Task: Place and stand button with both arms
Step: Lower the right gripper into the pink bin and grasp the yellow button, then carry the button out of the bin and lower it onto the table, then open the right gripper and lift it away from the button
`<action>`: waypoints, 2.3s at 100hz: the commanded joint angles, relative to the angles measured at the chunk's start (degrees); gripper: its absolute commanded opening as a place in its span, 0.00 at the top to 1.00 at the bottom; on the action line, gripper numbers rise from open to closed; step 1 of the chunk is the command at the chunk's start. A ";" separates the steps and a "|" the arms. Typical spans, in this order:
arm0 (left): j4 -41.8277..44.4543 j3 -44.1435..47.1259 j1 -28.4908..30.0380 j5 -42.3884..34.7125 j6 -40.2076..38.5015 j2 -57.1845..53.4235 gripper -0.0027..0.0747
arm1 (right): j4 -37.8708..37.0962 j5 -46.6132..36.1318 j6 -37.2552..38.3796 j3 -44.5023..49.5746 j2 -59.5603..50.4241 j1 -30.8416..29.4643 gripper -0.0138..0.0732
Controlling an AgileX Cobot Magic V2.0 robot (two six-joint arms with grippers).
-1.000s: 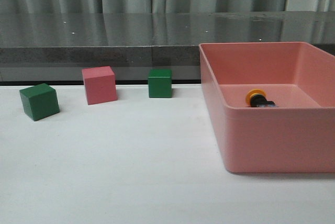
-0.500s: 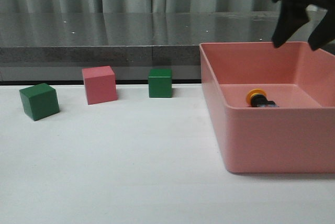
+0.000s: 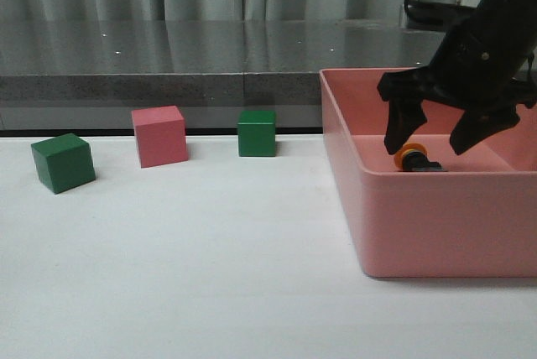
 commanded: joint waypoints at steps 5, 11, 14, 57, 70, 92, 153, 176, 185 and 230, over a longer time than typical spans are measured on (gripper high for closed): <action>-0.09 2.64 0.07 -4.44 -0.40 -1.73 0.99 | -0.21 -2.00 -0.82 -1.91 -0.35 -0.07 0.14; -0.09 2.64 0.07 -4.44 -0.40 -1.73 0.99 | -0.21 -1.71 -0.82 -1.91 0.60 -0.07 0.14; -0.09 2.64 0.07 -4.44 -0.40 -1.73 0.99 | -0.21 -1.64 -0.82 -1.91 0.95 -0.07 0.14; -0.09 2.64 0.07 -4.44 -0.40 -1.73 0.99 | -0.21 7.59 -1.39 -6.99 -2.25 0.29 0.91; -0.09 2.64 0.07 -4.44 -0.40 -1.73 0.99 | 0.36 10.28 -7.39 -11.82 -7.53 2.63 0.91; -0.09 2.64 0.07 -4.44 -0.40 -1.73 0.99 | 6.50 21.09 -30.49 -22.89 -8.40 11.03 0.91; -0.09 2.64 0.07 -4.44 -0.40 -1.73 0.99 | 10.30 17.40 -61.69 -32.13 12.83 26.47 0.91; -0.09 2.64 0.07 -4.44 -0.40 -1.73 0.99 | 10.30 17.37 -61.69 -33.34 15.90 26.47 0.85; -0.09 2.64 0.07 -4.44 -0.40 -1.73 0.99 | 10.30 17.68 -61.69 -33.34 16.06 26.47 0.69; -0.09 2.64 0.07 -4.44 -0.40 -1.73 0.99 | 10.24 24.85 -53.13 -35.27 9.67 25.72 0.32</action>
